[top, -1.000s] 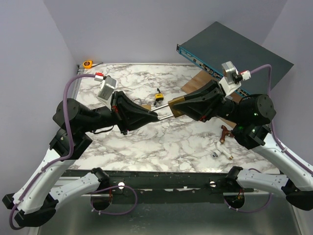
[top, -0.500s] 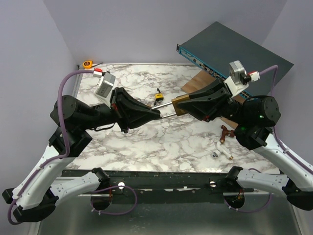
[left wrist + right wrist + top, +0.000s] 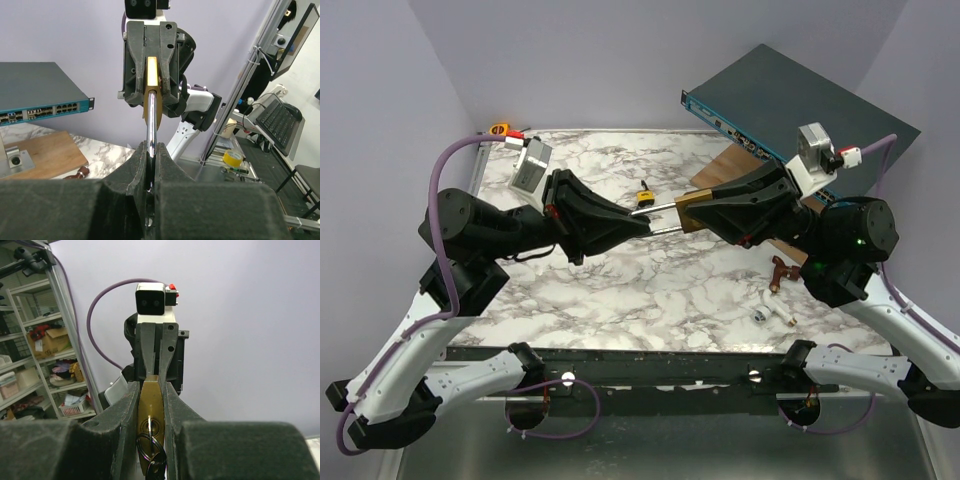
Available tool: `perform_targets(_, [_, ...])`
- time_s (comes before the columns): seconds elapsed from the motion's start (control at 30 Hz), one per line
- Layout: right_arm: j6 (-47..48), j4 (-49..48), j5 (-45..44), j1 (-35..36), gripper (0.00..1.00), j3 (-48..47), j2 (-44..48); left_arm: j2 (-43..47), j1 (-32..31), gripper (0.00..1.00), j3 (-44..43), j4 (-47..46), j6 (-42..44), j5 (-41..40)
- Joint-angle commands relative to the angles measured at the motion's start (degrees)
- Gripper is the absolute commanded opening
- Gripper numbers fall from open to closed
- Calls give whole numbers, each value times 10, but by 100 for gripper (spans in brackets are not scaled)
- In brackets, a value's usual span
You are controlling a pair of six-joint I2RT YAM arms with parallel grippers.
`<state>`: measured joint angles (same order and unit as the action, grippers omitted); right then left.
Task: Lock with the key
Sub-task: Lock the lock.
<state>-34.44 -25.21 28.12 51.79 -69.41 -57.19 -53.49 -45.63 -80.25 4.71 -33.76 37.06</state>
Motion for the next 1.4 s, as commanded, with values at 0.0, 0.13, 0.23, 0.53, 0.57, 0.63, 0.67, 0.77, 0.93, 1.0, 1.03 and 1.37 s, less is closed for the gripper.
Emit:
perform_targets(0.0, [15,144,77,42,1,34,-65,-73,-18,0,-3,-61,-1,-32])
perform_targets(0.13, [14,142,74,50,1,33,-71,-79,-21,0,-3,-56,2,-31])
perform_targets(0.23, [14,141,73,56,1,30,-78,-85,-24,0,-3,-52,4,-31])
perform_targets(0.53, [21,152,68,71,1,19,-93,-100,-36,0,-8,-31,16,-32])
perform_targets(0.57, [22,154,68,72,1,17,-97,-102,-38,0,-10,-27,18,-32])
perform_targets(0.63, [23,157,67,76,1,16,-100,-104,-39,0,-13,-24,21,-32])
perform_targets(0.67, [23,160,67,77,1,16,-101,-106,-39,0,-15,-22,23,-33])
perform_targets(0.77, [23,165,64,80,1,17,-104,-112,-39,0,-22,-16,27,-31])
perform_targets(0.93, [23,174,58,89,1,20,-115,-123,-40,0,-25,-10,32,-29])
perform_targets(1.0, [22,172,52,93,1,24,-118,-125,-41,0,-21,-13,30,-27])
perform_targets(1.03, [21,170,51,95,1,27,-119,-127,-41,0,-17,-13,30,-27])
perform_targets(1.37, [-10,125,62,96,1,48,-148,-124,-47,0,36,-34,25,-34])
